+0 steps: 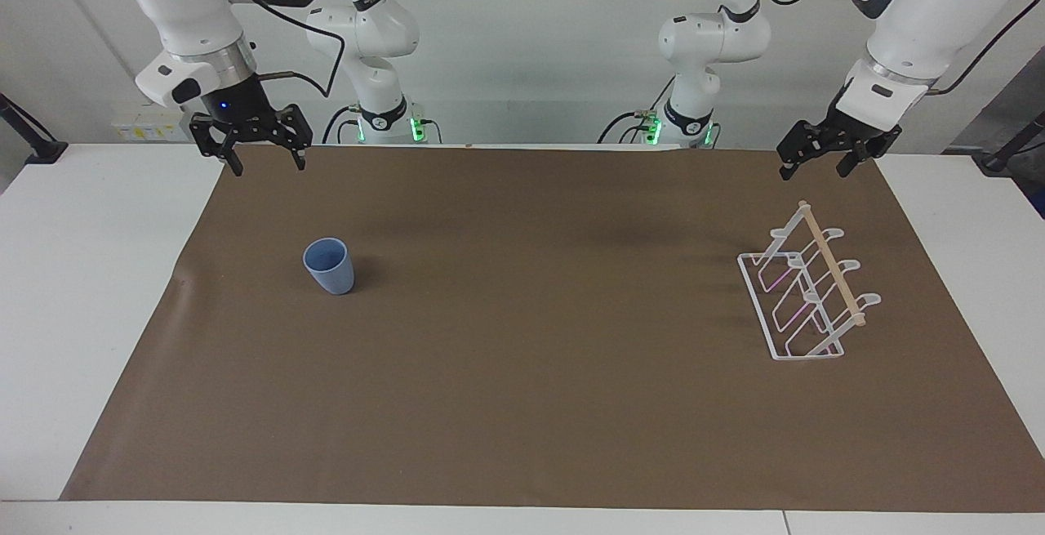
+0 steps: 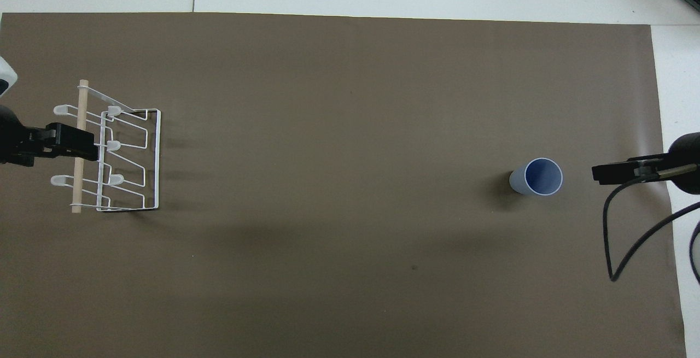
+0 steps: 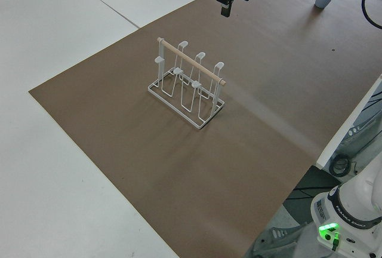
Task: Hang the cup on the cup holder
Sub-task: 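Reach the right gripper down to the rim of the blue cup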
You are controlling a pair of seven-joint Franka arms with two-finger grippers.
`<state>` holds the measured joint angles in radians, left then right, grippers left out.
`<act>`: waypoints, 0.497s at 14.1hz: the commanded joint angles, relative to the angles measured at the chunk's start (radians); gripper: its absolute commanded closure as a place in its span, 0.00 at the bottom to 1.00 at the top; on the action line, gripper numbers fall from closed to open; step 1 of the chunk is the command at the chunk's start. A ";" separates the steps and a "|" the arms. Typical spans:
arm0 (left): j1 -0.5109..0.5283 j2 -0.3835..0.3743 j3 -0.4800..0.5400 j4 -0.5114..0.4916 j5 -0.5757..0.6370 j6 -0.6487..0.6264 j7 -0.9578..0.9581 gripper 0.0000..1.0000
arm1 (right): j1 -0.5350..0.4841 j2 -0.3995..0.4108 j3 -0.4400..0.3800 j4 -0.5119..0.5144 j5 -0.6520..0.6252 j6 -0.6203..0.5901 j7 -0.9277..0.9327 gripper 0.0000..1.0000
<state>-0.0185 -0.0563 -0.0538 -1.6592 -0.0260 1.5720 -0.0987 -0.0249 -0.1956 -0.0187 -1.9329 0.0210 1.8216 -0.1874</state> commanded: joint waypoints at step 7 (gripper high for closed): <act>0.031 -0.022 0.011 -0.022 -0.008 0.011 -0.001 0.00 | 0.065 0.070 -0.004 -0.143 0.023 0.283 0.089 0.00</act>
<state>-0.0088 -0.0563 -0.0457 -1.6595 -0.0260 1.5717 -0.0999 0.0331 -0.1535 -0.0188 -2.0653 0.0248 2.0578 -0.1089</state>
